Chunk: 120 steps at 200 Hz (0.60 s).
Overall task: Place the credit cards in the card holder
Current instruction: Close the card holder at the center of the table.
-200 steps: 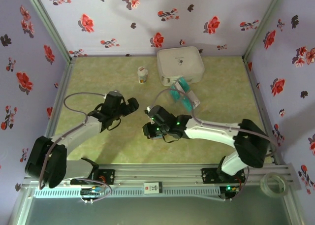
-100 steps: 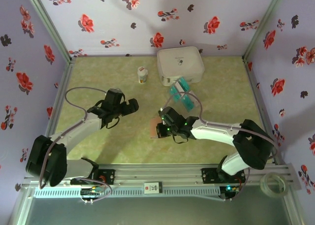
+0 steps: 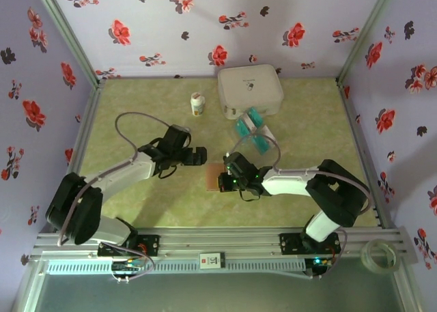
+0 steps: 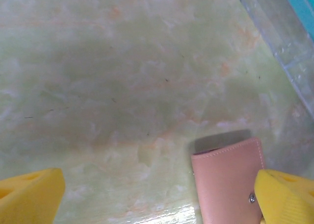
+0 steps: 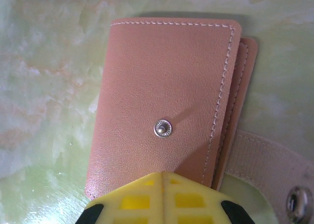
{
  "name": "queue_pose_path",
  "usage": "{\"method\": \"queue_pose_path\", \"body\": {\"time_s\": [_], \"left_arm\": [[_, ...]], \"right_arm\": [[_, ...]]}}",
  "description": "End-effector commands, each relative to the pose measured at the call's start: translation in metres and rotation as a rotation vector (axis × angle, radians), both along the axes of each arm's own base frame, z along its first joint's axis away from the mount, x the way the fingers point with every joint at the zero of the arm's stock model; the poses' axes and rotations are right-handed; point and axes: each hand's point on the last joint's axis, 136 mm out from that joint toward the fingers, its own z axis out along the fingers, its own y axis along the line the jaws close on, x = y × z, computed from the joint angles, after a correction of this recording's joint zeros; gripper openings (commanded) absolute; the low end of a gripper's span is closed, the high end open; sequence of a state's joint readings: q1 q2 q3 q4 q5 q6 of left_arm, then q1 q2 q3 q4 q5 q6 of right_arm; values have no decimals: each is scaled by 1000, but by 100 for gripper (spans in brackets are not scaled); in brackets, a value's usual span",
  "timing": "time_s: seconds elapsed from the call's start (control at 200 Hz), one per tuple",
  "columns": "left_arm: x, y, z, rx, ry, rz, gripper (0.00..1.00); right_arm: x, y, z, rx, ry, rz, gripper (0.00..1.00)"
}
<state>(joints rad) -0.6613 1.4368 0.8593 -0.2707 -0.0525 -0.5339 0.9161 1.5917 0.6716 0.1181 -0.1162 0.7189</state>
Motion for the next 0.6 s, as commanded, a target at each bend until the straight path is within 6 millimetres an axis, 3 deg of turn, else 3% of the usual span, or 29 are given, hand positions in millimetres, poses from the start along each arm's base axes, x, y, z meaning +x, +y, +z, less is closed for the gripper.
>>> {"method": "queue_pose_path", "body": {"time_s": [0.0, 0.345, 0.595], "left_arm": [[-4, -10, -9, 73, 11, -86, 100], [-8, -28, -33, 124, 35, -162, 100], [-9, -25, -46, 185, 38, -165, 100]], "right_arm": [[-4, -8, -15, -22, 34, -24, 0], [-3, -14, -19, -32, 40, -39, 0], [-4, -16, -20, -34, 42, -43, 0]]}}
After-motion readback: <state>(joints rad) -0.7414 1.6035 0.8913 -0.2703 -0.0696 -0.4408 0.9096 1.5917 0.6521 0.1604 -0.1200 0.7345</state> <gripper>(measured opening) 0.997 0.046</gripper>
